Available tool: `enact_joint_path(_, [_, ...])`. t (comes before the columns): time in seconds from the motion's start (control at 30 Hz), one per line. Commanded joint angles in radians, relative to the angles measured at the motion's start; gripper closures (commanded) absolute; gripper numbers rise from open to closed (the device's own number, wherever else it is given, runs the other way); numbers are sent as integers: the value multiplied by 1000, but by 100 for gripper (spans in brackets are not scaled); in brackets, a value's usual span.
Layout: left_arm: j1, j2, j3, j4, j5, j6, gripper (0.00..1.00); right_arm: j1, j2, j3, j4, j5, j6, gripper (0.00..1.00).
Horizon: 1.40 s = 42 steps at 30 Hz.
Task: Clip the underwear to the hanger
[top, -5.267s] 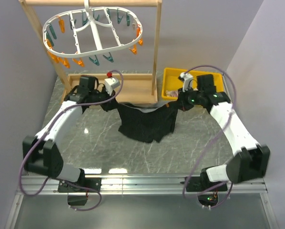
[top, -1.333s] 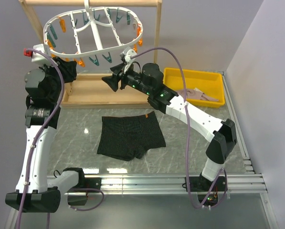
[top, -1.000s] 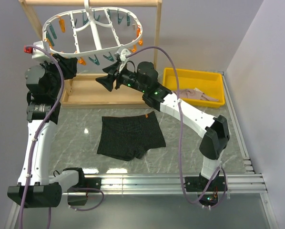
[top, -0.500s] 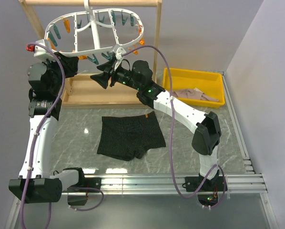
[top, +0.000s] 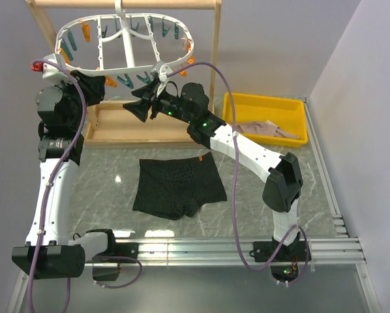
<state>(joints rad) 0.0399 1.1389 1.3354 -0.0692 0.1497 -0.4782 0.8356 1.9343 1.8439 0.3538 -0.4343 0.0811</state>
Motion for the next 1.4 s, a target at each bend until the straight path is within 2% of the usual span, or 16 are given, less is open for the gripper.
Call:
enact_joint_path(0.0, [11,-36,15,19,-19,-22,72,8,-34,2,63,-9,8,37])
enact_joint_path(0.17, [20,-37,2,31,16,-31,81,7,-34,-8,97,-23,3,37])
enact_joint_path(0.2, [21,-34,4,35,25,-34,87,3,-32,-14,106,-27,-1,37])
enact_joint_path(0.33, [28,-31,4,40,65,-20,99,7,-17,14,108,-61,-12,39])
enact_joint_path(0.43, [31,-28,5,36,97,-13,99,11,-2,46,79,-98,-32,41])
enact_joint_path(0.57, [34,-30,7,37,187,3,100,17,18,87,50,-83,-67,41])
enact_joint_path(0.83, [35,-31,19,6,267,27,99,19,58,147,11,-49,-122,41])
enact_joint_path(1.37, [37,-48,13,-21,337,47,99,20,118,219,19,46,-121,42])
